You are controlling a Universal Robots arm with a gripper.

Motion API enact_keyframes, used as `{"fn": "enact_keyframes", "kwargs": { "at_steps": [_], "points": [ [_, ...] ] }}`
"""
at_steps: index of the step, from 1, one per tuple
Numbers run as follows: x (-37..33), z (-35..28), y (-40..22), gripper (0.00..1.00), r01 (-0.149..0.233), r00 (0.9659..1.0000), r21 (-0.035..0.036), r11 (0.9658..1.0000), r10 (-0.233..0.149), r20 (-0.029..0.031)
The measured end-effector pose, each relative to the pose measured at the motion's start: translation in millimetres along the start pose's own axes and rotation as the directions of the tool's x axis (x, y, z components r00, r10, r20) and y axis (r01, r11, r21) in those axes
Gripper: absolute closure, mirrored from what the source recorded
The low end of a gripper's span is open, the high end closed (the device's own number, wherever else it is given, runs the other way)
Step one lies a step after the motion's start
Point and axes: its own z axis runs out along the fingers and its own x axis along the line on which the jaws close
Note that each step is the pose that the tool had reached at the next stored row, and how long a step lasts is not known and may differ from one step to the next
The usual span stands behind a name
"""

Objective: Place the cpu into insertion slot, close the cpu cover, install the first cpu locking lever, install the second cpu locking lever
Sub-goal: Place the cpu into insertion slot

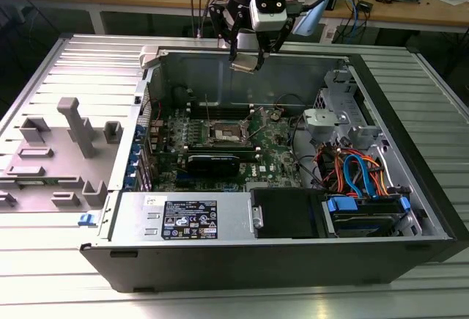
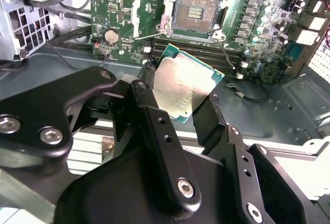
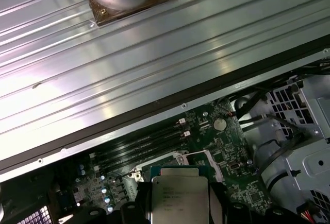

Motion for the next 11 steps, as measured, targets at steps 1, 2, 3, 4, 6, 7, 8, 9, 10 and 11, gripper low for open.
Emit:
{"fn": "enact_keyframes", "kwargs": {
  "at_steps": [1,2,3,4,6,7,8,9,10,11],
  "points": [
    [0.0,0.0,0.0,0.46,-0.002,1.0000,0.0000,1.0000,0.002,0.0001],
    [0.0,0.0,0.0,0.46,-0.002,1.0000,-0.0001,1.0000,0.002,0.0002],
    [0.0,0.0,0.0,0.46,-0.002,1.0000,-0.0001,1.0000,0.002,0.0002],
    [0.0,0.0,0.0,0.46,-0.002,1.0000,-0.0001,1.0000,0.002,0.0001],
    [0.0,0.0,0.0,0.46,-0.002,1.0000,-0.0001,1.0000,0.002,0.0002],
    [0.0,0.0,0.0,0.46,-0.002,1.0000,-0.0001,1.0000,0.002,0.0001],
    [0.0,0.0,0.0,0.46,-0.002,1.0000,-0.0002,1.0000,0.002,0.0002],
    [0.0,0.0,0.0,0.46,-0.002,1.0000,0.0000,1.0000,0.002,0.0002],
    [0.0,0.0,0.0,0.46,-0.002,1.0000,0.0000,1.0000,0.002,0.0002],
    [0.0,0.0,0.0,0.46,-0.002,1.0000,-0.0001,1.0000,0.002,0.0002]
  ]
}}
